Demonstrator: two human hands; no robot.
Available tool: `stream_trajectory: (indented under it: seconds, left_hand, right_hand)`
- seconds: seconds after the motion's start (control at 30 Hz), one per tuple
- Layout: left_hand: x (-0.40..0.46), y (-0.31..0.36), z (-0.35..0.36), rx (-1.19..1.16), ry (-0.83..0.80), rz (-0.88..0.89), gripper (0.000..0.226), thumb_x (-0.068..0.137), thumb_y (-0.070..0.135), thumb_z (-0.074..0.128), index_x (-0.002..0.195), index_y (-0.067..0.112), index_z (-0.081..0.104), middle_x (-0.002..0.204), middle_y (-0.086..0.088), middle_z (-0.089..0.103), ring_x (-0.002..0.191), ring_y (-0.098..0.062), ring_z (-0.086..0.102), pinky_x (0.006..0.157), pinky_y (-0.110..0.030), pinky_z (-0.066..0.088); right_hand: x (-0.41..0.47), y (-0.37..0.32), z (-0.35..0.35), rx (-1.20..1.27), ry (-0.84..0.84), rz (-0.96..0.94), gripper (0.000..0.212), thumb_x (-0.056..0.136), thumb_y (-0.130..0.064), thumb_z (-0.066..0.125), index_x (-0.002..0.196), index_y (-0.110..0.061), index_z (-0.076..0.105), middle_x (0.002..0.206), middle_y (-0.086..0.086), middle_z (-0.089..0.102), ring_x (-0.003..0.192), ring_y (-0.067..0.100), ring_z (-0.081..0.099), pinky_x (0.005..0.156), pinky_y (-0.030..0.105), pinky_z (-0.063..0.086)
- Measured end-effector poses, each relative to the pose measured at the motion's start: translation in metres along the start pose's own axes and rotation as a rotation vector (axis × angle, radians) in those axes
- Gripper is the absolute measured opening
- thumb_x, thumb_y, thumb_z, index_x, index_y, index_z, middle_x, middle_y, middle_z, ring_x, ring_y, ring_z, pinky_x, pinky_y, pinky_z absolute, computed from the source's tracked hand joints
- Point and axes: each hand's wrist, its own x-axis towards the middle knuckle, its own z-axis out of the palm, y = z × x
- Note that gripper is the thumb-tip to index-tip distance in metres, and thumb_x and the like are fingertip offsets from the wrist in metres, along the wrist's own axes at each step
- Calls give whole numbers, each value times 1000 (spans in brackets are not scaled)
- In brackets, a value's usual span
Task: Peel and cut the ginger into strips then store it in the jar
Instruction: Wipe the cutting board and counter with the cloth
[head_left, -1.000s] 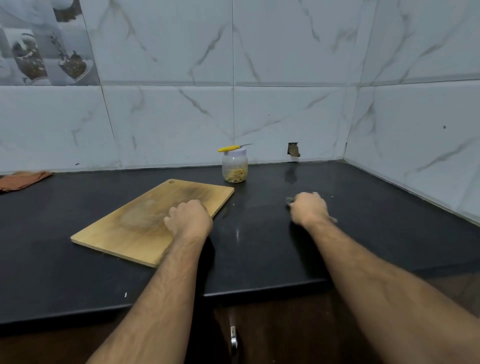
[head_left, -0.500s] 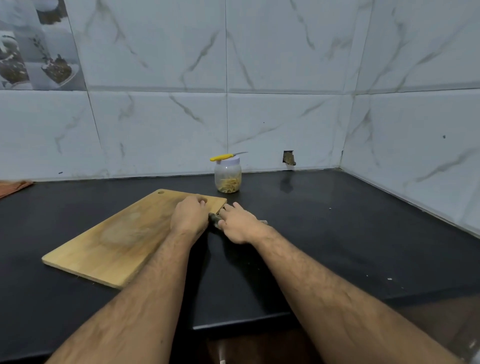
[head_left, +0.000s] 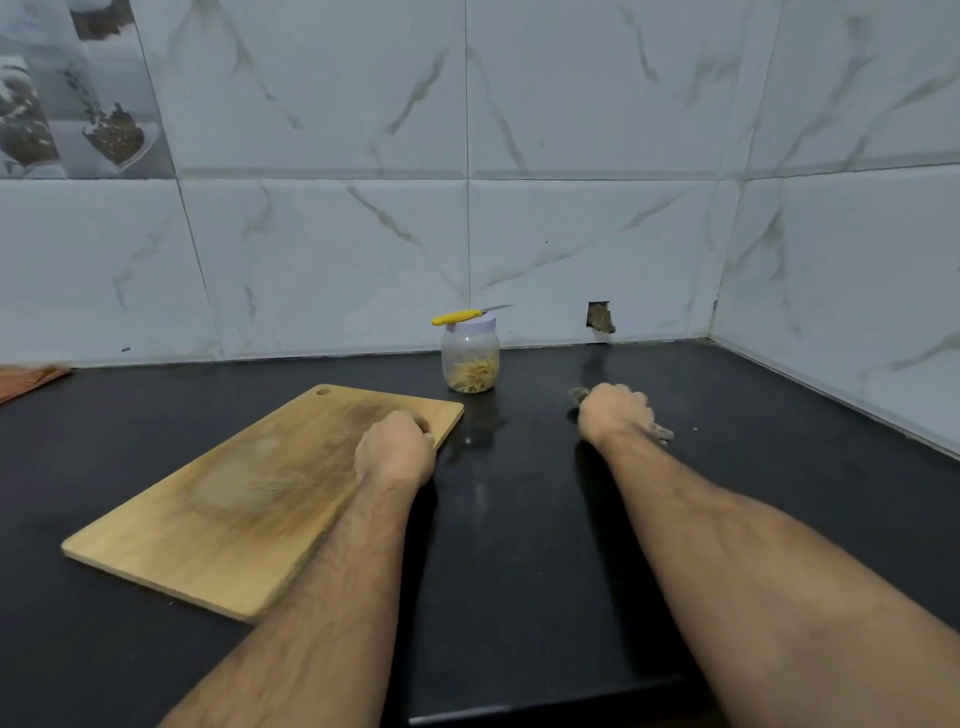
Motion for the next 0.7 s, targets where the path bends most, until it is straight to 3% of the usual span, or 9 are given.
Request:
stream_trajectory:
  seconds: [0.07, 0.13, 0.23, 0.3, 0.37, 0.53, 0.7]
  left_hand:
    - [0, 7, 0, 9, 21, 5, 27, 96, 17, 52, 115, 25, 70, 122, -6, 68, 112, -28, 61, 91, -34, 48]
    - [2, 15, 3, -10, 30, 31, 34, 97, 15, 50, 127, 24, 65, 128, -6, 65, 117, -27, 59, 93, -34, 48]
    - [13, 25, 9, -37, 7, 96, 34, 98, 17, 49, 127, 25, 65, 126, -7, 67, 117, -28, 60, 93, -34, 47]
    - [23, 27, 12, -39, -27, 108, 32, 98, 19, 49, 123, 25, 68, 123, -7, 69, 113, -29, 61, 92, -33, 49]
    - [29, 29, 17, 8, -57, 101, 29, 99, 21, 49, 120, 23, 69, 121, -8, 69, 111, -29, 62, 91, -33, 50]
    - [34, 37, 33, 141, -81, 87, 28, 101, 26, 44, 120, 20, 65, 118, -8, 67, 110, -30, 60, 90, -34, 49]
    - [20, 52, 37, 141, -109, 100, 32, 102, 28, 44, 128, 19, 60, 123, -10, 65, 115, -31, 59, 98, -40, 48]
  right_hand:
    - [-5, -3, -4, 41, 93, 3, 32, 98, -13, 42, 122, -10, 65, 126, 10, 60, 120, 30, 49, 85, 38, 43]
    - [-18, -28, -5, 187, 96, -152, 33, 99, -12, 43, 121, -14, 67, 123, 8, 63, 119, 30, 53, 81, 35, 42]
    - [-32, -73, 4, 215, -146, -484, 37, 102, -29, 43, 134, -28, 61, 138, 5, 57, 131, 30, 48, 104, 38, 40]
    - [-27, -89, 16, 58, -289, -528, 44, 103, -37, 33, 145, -30, 47, 155, 6, 37, 147, 33, 24, 116, 47, 23]
    - [-11, -86, 21, 20, -328, -469, 48, 104, -37, 28, 151, -29, 38, 162, 8, 23, 150, 32, 11, 118, 52, 14]
    - [37, -33, 15, -40, -213, -263, 50, 103, -42, 28, 149, -26, 39, 153, 13, 35, 137, 33, 32, 110, 48, 27]
    - [50, 57, -3, -56, -146, -17, 52, 102, -39, 30, 150, -24, 40, 152, 13, 38, 135, 32, 37, 108, 44, 29]
